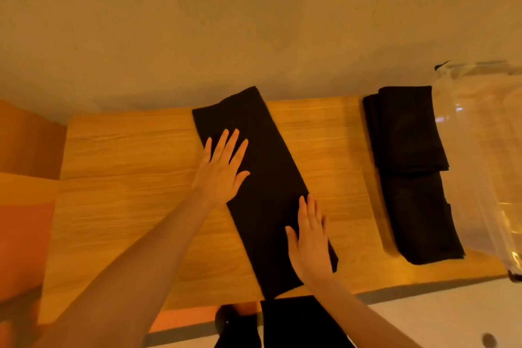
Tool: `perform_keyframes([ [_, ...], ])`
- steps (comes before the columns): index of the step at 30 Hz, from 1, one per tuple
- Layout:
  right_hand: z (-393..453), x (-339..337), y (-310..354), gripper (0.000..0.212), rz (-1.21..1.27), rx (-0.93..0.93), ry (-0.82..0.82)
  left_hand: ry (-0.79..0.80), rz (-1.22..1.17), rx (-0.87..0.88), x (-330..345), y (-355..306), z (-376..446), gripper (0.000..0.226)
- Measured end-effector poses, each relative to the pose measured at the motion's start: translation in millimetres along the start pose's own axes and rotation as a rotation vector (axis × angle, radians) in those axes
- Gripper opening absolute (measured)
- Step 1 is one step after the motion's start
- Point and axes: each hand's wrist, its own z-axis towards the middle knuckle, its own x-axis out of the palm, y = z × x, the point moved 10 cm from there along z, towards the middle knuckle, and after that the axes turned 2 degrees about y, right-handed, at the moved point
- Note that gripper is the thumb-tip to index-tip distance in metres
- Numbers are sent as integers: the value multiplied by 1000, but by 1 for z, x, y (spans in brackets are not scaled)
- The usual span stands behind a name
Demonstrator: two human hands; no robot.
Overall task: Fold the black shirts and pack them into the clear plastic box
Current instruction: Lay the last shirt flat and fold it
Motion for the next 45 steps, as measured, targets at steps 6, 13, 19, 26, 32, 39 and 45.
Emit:
perform_keyframes([
  [6,-35,-3,3,53,-351,-557,48,-109,-154,369,9,-112,-124,60],
  [13,-73,22,-48,74,-586,-643,123,211,-92,450,82,-160,-190,85],
  [19,-96,25,-53,57,-621,-577,52,102,-79,467,69,-160,-201,58],
  [26,-113,-5,-9,42,-426,-614,-52,119,-464,219,47,-137,-207,41],
  [32,-118,-30,-5,24,46,-339,141,217,-958,10,23,-96,-219,12],
  [39,-76,-78,24,13,441,-169,112,114,-1081,-72,-39,-49,-182,9],
  [45,6,-113,43,13,609,-100,75,33,-1187,-157,-66,-13,-108,8],
])
